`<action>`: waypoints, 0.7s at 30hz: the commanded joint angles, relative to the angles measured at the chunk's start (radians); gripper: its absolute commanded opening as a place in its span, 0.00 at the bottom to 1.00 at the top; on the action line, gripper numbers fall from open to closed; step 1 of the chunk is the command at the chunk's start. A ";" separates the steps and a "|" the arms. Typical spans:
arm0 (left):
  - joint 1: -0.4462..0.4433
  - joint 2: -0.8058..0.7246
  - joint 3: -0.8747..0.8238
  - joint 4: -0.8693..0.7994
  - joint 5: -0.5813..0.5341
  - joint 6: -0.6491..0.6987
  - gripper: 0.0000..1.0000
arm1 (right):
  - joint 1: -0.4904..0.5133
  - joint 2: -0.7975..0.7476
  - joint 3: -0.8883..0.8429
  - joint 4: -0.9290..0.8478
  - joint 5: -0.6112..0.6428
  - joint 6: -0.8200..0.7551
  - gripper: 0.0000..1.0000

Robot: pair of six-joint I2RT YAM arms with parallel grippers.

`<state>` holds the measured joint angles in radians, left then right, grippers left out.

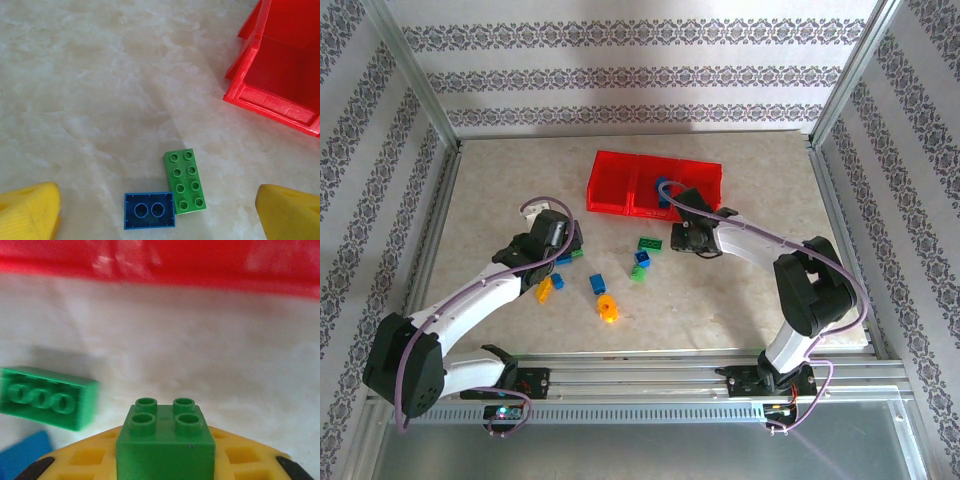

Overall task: Sort the legos into containers by color
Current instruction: Pick up the lego from the center of the table, then place the lego in the container.

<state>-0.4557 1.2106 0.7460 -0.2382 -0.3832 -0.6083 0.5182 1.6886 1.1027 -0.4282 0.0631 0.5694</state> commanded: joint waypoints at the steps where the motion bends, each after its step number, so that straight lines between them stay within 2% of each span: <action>1: 0.012 -0.006 -0.007 0.014 0.019 -0.019 1.00 | 0.024 -0.011 0.100 0.023 0.015 -0.060 0.17; 13: 0.018 0.031 -0.001 0.014 0.056 -0.033 1.00 | 0.095 0.290 0.558 -0.019 0.001 -0.200 0.16; 21: 0.023 0.050 -0.001 0.017 0.075 -0.037 1.00 | 0.115 0.456 0.757 -0.020 0.005 -0.248 0.16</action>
<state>-0.4442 1.2510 0.7460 -0.2379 -0.3145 -0.6304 0.6147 2.1078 1.7954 -0.4347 0.0624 0.3660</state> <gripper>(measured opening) 0.995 0.315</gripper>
